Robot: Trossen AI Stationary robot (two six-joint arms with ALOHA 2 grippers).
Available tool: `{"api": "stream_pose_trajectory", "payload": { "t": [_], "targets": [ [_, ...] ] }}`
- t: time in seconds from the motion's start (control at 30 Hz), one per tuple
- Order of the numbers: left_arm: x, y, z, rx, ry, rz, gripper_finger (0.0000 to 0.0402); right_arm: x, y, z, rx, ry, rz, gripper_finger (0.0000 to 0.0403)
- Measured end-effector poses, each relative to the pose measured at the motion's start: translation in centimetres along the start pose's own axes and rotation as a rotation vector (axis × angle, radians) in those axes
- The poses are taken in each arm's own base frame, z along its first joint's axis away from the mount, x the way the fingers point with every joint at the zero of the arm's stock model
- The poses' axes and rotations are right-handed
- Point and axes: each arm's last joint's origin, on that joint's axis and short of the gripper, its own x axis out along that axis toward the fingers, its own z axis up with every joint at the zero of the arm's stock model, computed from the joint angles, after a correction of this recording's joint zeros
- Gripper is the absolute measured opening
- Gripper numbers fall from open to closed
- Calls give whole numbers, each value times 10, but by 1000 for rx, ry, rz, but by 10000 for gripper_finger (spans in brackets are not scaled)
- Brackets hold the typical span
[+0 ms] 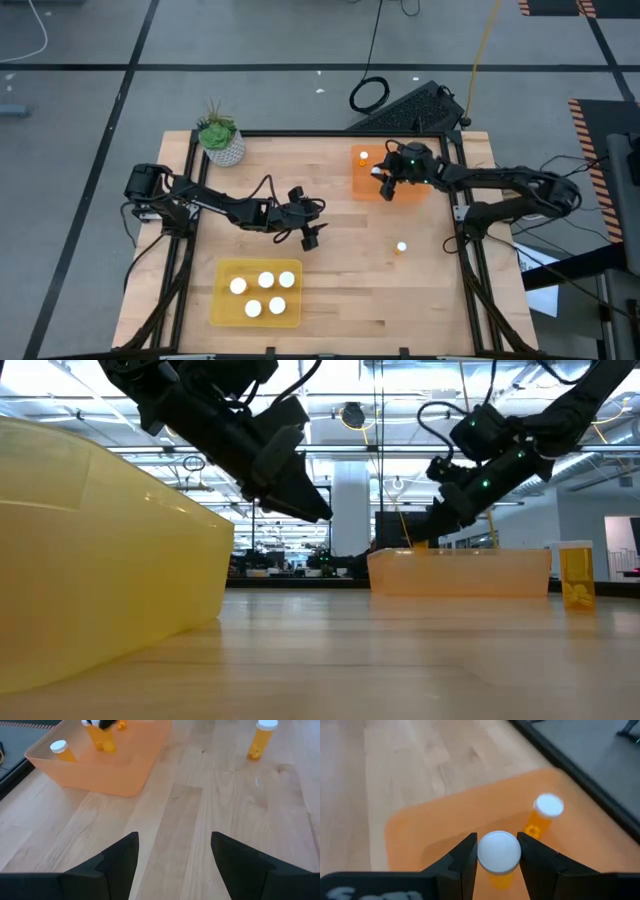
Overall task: Pick and place medicine bottles into bin by pill shape (circle, oval)
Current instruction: Put the small pill bottle into the orange bin
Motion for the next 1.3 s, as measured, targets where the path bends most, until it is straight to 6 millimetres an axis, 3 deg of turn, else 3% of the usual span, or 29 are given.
{"api": "stream_pose_trajectory", "payload": {
  "t": [0.53,1.0,1.3],
  "targets": [
    [0,0,1,-3,-5,-1,250,15,0,-11,82,60,34,123],
    [0,0,1,-5,-5,-1,250,14,1,-16,94,106,37,124],
    [0,0,1,-7,-5,-1,250,14,2,-16,96,105,58,181]
  ]
}}
